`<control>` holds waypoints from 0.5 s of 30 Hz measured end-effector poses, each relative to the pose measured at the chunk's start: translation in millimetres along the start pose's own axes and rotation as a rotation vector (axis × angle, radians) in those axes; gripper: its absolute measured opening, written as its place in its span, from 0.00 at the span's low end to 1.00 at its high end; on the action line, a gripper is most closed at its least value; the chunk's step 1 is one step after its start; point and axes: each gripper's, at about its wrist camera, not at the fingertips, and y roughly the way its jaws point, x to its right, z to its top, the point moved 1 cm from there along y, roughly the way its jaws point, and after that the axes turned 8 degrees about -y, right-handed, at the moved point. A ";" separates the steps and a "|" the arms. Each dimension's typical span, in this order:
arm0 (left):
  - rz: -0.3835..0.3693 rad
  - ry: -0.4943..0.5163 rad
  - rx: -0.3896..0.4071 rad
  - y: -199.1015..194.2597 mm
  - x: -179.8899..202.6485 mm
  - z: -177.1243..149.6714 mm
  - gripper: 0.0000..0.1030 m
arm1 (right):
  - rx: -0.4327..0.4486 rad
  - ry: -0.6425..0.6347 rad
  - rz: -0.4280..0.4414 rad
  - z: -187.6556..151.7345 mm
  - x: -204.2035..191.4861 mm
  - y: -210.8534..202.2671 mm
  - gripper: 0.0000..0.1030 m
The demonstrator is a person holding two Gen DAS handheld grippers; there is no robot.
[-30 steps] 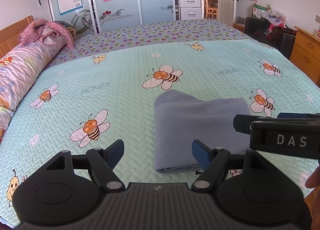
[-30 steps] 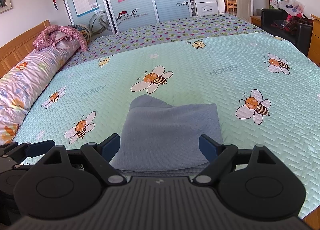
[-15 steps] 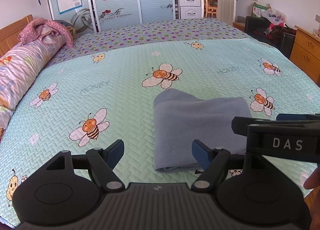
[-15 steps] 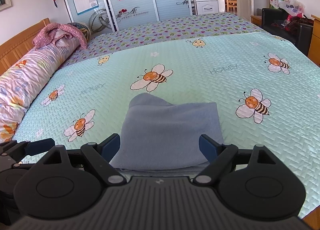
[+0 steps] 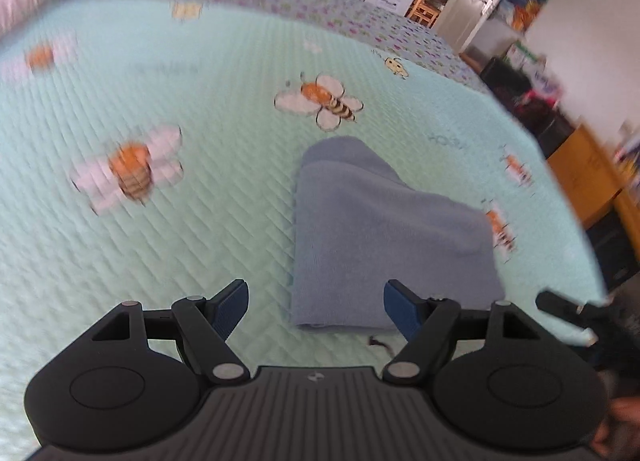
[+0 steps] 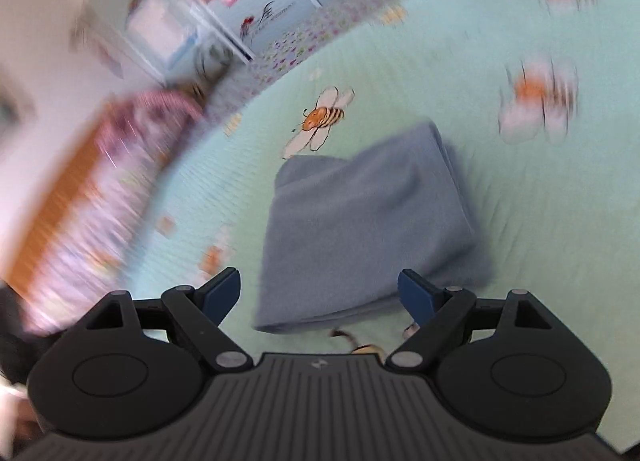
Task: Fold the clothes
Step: 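Grasp the folded grey bundle with the left gripper and lift it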
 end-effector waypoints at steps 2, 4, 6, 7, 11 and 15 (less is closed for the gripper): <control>-0.063 -0.078 -0.048 16.6 -18.4 9.5 0.75 | -0.007 0.158 0.084 4.3 43.3 0.1 0.84; -0.101 -0.134 -0.092 35.3 -28.8 17.1 0.75 | -0.004 0.218 0.100 8.5 71.0 -0.5 0.84; -0.140 -0.174 -0.140 56.8 -35.1 25.2 0.75 | -0.016 0.247 0.091 14.9 90.0 1.8 0.84; -0.159 -0.193 -0.164 67.6 -38.2 29.3 0.75 | -0.022 0.261 0.086 18.2 99.4 3.1 0.84; -0.178 -0.215 -0.257 107.5 -42.5 44.3 0.75 | -0.063 0.294 0.083 30.4 120.8 13.9 0.84; -0.203 -0.179 -0.344 140.8 -37.3 53.4 0.75 | -0.130 0.337 0.110 34.1 132.0 33.8 0.84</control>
